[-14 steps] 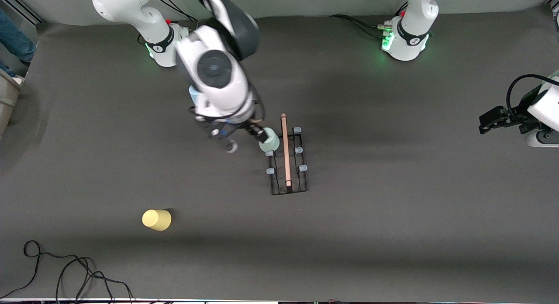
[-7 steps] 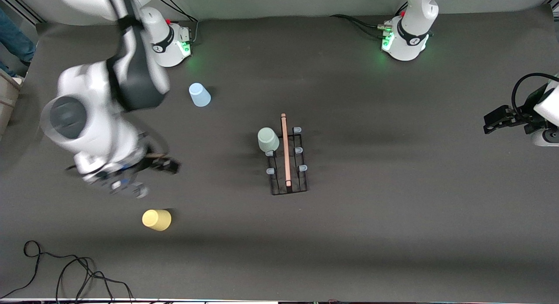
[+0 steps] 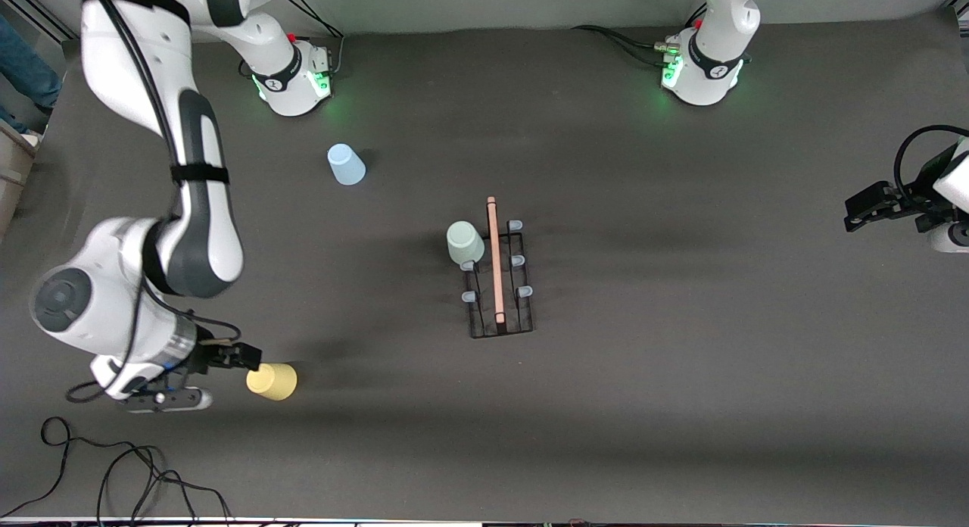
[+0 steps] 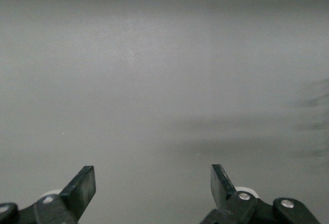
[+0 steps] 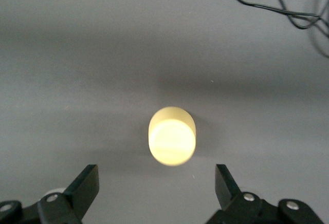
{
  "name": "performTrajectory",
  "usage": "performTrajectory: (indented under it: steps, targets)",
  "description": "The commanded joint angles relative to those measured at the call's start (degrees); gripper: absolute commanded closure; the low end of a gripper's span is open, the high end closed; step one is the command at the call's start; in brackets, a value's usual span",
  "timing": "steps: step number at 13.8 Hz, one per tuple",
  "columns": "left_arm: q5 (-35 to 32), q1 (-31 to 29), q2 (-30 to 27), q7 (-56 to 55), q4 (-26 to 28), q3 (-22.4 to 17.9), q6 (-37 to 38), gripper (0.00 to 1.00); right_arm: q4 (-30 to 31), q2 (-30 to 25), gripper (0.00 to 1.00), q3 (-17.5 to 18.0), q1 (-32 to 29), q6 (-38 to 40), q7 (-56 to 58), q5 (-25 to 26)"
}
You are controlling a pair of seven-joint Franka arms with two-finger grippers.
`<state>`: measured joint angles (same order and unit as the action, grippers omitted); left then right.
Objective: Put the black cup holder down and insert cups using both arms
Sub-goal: 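Grasp the yellow cup with the right gripper, then carry the yellow cup with the right gripper onto a rack peg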
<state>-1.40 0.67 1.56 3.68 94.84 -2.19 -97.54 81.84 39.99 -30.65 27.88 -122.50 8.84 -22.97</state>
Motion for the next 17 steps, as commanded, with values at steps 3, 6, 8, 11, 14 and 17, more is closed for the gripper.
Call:
performTrajectory:
  steps: [3, 6, 8, 11, 14, 17]
  targets:
    - [-0.80, -0.41, -0.50, 1.25, -0.45, 0.08, 0.07, 0.00, 0.86, 7.37, 0.00, 0.07, -0.02, -6.96, 7.75, -8.66]
    - [-0.80, -0.58, -0.50, 1.25, -0.45, 0.08, 0.24, 0.00, 2.79, 8.87, 0.00, 0.07, 0.07, -8.36, 9.52, -9.20]
    - [-0.80, -0.58, -0.77, 1.33, -0.45, 0.08, 0.68, 0.00, 3.59, 9.05, 0.00, 0.07, 0.07, -8.89, 9.70, -9.20]
    - [-0.80, -0.67, -0.68, 2.39, -0.71, -0.01, 0.68, 0.00, 3.42, 8.35, 0.59, -0.02, 0.59, -8.72, 9.70, -8.94]
    - [-0.80, -0.67, -0.68, 2.47, -0.80, -0.01, 0.51, 0.00, 2.98, 3.71, 0.72, -0.72, 0.86, -4.79, 8.04, -8.24]
    - [-0.80, -0.76, -1.03, 2.48, -0.80, -0.10, 1.12, 0.00, 1.75, -3.58, 0.73, -1.43, 1.03, 3.38, 1.03, -0.36]
